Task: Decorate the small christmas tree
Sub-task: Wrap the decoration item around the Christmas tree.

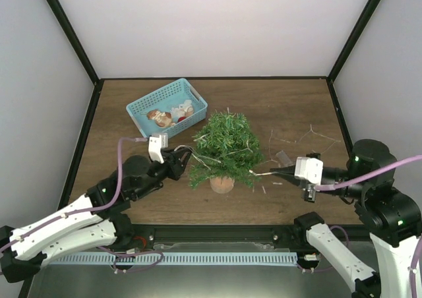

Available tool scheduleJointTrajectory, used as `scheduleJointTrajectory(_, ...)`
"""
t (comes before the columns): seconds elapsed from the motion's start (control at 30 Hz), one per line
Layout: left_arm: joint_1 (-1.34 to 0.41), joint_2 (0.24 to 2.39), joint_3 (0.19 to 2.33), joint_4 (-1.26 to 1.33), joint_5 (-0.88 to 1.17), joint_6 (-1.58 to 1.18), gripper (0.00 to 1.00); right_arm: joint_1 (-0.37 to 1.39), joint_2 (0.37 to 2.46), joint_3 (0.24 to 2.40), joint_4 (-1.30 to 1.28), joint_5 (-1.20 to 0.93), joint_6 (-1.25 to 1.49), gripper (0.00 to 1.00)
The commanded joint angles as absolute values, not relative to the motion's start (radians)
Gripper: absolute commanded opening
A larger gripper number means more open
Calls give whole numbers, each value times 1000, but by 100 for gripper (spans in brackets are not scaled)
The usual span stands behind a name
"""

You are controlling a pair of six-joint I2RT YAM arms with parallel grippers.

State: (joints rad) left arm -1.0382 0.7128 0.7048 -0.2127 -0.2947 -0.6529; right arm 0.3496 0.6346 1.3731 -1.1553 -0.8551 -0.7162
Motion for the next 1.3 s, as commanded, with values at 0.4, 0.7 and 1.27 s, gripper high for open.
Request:
scheduleJointTrajectory(0.4, -1033, 454, 751, -342, -74, -357, 55, 355, 711, 1484, -862, -1045, -620, 1)
scheduleJointTrajectory(0.7, -1033, 647, 859, -122, 424, -121, 59, 356, 739, 1493, -711, -1050, -539, 1)
scheduleJointTrajectory(1.27, -1167, 1004, 916, 313, 426, -227, 61, 355, 728, 1388, -377, -1072, -356, 1)
